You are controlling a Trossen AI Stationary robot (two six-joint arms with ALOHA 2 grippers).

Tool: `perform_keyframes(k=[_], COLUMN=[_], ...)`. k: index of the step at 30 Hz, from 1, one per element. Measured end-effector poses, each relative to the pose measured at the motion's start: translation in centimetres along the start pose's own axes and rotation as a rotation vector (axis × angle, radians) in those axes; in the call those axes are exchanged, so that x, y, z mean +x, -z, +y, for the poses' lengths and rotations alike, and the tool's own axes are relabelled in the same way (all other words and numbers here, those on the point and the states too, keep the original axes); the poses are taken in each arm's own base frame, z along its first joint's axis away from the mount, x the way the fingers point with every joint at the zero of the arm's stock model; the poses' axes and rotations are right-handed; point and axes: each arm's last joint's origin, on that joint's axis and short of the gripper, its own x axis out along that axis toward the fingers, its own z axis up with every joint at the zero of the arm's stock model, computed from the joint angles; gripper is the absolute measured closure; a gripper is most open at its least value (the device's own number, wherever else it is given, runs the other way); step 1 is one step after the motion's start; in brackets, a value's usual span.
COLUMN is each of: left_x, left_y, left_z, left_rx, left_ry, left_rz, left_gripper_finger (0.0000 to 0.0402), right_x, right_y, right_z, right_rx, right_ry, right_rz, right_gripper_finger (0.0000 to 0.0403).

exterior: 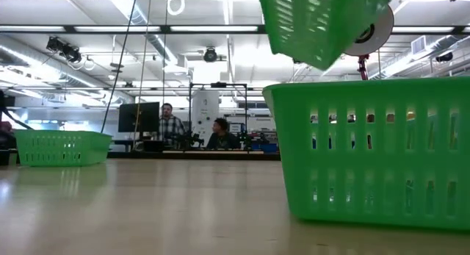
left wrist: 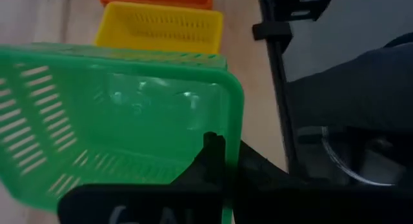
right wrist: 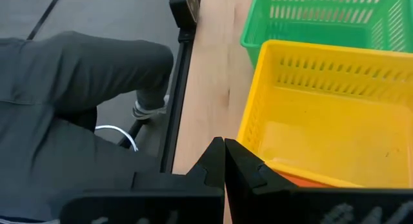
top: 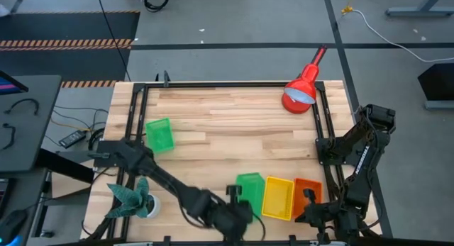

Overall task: Stack baskets by color
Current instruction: Stack the top center green basket on the right basket bin

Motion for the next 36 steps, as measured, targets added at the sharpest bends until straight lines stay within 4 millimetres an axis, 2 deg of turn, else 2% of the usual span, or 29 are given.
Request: perform_keyframes(k=[2,5,10,15,21,25,28,36], left_x=[1.3,3.0,4.9,5.2,5.6,6.5,7.2,7.3], left_y=[0.3,1.0,2.1,1.9,1.8,2.3,2.7,2.8], left_z=[-1.3,-2.1,-1.8,-1.3,-0.7,-0.6,-0.5,-0.1], left_rx=[0.019,0.031,0.035,0.054,0.039,0.035,0.037,0.030], left_ry=[-0.021,-0.065,-0.137,-0.139,-0.076,-0.060,-0.060,-0.071], left_rz=[-0.001,-0.014,0.018,0.023,0.068,0.112,0.139,0.158], left_gripper_finger=[0.0395,0.0395,0.0394,0.0379,0.0390,0.0390,0.0378,0.0337], right_x=[0.0,-0.1,-0.1,-0.2,-0.2,-0.2,-0.2,-0.2], right_y=[0.0,0.1,0.2,0.2,0.1,0.1,0.1,0.1], right_z=[0.0,0.1,0.1,0.2,0.2,0.2,0.2,0.2], right_rx=[0.000,-0.003,-0.012,-0.017,-0.020,-0.019,-0.024,-0.025], right_ry=[-0.001,-0.003,-0.007,-0.009,-0.012,-0.013,-0.014,-0.014], right_rz=[0.000,0.001,0.000,-0.003,-0.005,-0.006,-0.006,-0.007], right_gripper_finger=[0.0400,0.0400,0.0400,0.0400,0.0400,0.0400,0.0400,0.0400])
